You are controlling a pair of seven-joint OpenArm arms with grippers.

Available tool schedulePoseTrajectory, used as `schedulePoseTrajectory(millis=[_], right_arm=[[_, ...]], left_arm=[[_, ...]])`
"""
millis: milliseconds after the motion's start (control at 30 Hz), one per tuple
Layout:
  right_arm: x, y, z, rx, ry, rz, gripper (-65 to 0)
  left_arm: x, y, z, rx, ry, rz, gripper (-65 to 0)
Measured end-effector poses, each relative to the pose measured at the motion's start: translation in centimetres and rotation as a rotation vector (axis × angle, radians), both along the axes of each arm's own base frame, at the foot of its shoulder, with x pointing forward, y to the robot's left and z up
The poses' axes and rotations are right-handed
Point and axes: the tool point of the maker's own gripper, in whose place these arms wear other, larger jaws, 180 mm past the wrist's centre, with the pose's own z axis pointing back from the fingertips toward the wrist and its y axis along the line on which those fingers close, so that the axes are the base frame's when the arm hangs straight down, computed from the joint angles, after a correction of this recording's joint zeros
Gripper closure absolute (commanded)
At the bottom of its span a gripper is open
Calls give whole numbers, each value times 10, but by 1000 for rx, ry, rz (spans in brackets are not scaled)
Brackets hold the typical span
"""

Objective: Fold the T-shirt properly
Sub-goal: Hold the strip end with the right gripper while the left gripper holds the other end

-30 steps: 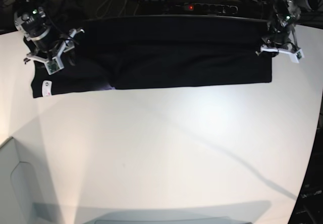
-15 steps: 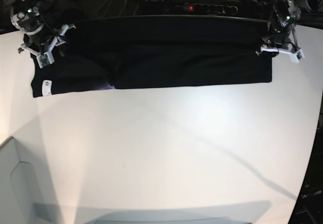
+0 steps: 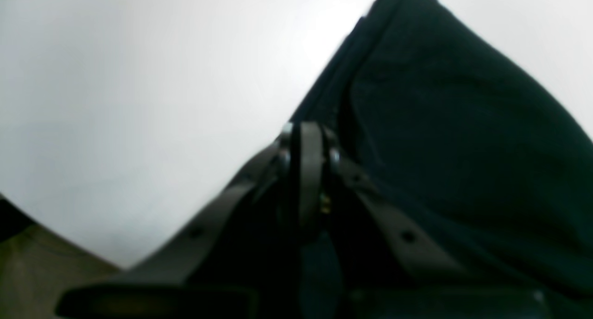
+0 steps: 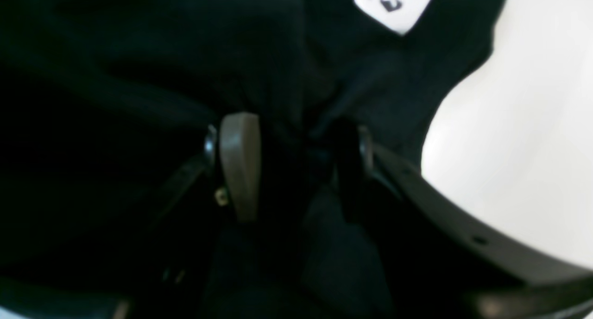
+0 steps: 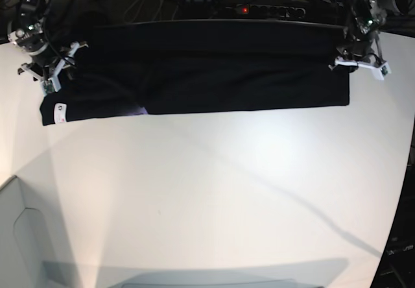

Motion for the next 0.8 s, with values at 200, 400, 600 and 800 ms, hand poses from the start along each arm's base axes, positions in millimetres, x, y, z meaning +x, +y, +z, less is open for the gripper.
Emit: schedulePoseTrajectory(millis=[200,400,600,800], right_arm=[[2,-22,7,-23,-21,-61,-241],[0,-41,29,-83,-63,-101,-241],[8,-18,65,-99,-173,-78,-241],[24,16,62,-34,-202,-36,-241]], left_arm=[[-2,0,0,0,3,1,0],[-2,0,0,0,4,2,0],[-5,0,-1,0,10,1,0],[-4,1,-1,3,10,0,0]])
